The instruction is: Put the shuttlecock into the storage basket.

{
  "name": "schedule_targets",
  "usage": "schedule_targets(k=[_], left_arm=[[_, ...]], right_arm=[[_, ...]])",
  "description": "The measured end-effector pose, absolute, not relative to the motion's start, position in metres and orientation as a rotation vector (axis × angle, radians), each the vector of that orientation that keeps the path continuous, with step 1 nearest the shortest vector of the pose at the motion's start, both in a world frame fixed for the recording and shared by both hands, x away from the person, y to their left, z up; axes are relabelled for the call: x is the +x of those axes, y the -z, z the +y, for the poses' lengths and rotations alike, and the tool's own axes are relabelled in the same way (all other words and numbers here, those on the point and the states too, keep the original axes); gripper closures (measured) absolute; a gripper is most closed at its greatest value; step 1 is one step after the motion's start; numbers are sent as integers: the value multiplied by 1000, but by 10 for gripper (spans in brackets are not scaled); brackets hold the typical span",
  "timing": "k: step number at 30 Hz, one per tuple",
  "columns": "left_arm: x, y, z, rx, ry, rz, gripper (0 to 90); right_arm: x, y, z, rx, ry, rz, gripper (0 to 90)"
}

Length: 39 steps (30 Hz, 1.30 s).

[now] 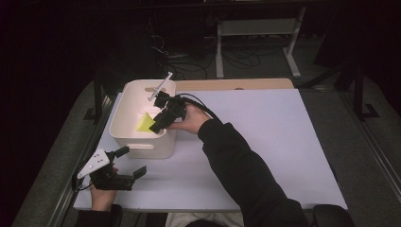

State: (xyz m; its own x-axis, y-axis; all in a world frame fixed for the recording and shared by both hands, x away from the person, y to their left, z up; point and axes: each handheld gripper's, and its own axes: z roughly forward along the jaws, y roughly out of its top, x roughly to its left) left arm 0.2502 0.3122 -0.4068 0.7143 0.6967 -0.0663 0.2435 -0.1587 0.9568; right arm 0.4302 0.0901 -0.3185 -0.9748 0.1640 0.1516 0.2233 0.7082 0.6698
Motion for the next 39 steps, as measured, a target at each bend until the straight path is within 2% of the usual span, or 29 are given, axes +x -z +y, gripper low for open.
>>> schedule_targets(k=[5,14,17,20,23,39], left_arm=[[250,407,312,1727,-473,754,0],[250,407,312,1729,-473,757,0],[250,407,312,1727,-472,753,0],[250,407,312,1729,-470,753,0],[250,407,312,1727,-468,753,0],[251,407,312,1728,-468,754,0]], right_arm=[[431,314,86,-336,1153,-2822,430],[432,306,75,-414,1184,-2844,161],[432,303,71,-413,1206,-2848,123],[431,300,67,-409,1218,-2857,29],[431,297,63,-416,1243,-2850,0],[430,288,32,-478,1310,-2862,0]])
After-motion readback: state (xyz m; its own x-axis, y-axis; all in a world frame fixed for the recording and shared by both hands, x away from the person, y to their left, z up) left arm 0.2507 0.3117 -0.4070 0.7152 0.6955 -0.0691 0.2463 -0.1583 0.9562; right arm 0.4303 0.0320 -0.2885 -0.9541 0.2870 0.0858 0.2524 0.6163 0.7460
